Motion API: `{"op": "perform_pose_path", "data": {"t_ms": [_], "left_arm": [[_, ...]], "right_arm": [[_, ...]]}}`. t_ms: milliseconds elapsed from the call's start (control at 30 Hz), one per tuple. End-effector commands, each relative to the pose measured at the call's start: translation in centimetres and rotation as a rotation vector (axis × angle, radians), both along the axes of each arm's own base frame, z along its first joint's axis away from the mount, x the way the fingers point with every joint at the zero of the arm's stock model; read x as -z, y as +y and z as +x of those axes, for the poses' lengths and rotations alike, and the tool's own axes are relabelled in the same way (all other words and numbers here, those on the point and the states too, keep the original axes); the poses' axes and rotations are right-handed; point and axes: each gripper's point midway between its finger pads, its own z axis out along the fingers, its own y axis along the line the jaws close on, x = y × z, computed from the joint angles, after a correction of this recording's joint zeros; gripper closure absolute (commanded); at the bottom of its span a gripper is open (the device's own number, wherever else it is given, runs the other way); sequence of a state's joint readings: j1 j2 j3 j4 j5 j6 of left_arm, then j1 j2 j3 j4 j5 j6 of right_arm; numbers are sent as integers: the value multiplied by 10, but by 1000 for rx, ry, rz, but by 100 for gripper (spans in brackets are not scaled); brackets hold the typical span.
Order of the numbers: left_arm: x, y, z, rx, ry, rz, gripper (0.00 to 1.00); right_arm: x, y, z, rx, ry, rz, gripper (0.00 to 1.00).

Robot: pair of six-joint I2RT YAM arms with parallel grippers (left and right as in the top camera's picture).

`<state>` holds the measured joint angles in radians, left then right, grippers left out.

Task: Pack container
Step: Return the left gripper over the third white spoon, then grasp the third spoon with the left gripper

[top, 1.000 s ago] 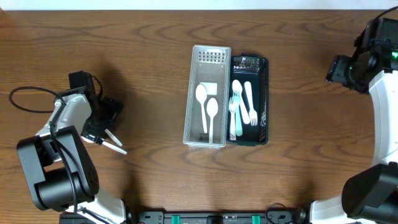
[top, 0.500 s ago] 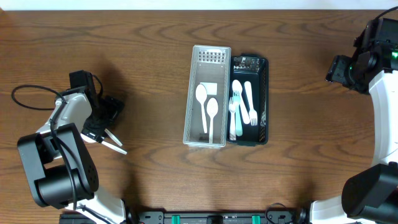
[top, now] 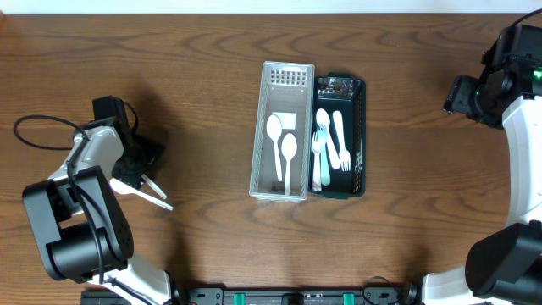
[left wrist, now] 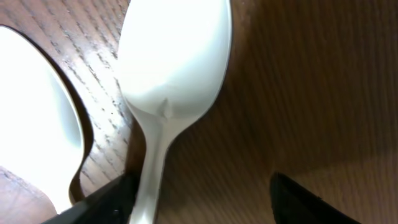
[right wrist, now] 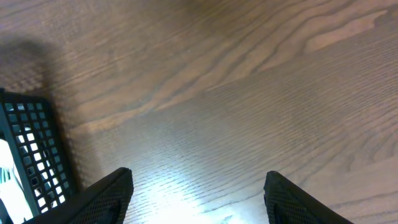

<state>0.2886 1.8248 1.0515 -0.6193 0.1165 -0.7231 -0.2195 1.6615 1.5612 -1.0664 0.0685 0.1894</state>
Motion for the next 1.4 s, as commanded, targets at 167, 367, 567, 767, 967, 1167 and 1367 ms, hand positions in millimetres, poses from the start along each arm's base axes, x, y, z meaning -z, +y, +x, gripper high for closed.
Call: {"op": "perform_pose_path", "data": {"t_ms": [167, 367, 567, 767, 967, 1167, 1367], "left_arm": [[19, -4, -12, 2, 59, -33, 62], [19, -4, -13, 2, 63, -34, 77], [19, -4, -13, 2, 63, -34, 82], [19, -4, -13, 2, 63, -34, 92], [15, -5, -15, 30, 79, -38, 94], [-28, -20, -10, 105, 77, -34, 94], [-109, -76, 20, 411, -119, 80, 94]], "right_arm": [[4, -5, -3, 0, 19, -11, 29], [4, -5, -4, 0, 22, -10, 29], [4, -5, -4, 0, 22, -10, 29], [4, -5, -4, 0, 22, -10, 29], [4, -4, -4, -1, 24, -9, 29], [4, -4, -5, 1, 26, -9, 29], [5, -4, -5, 3, 26, -8, 29]]}}
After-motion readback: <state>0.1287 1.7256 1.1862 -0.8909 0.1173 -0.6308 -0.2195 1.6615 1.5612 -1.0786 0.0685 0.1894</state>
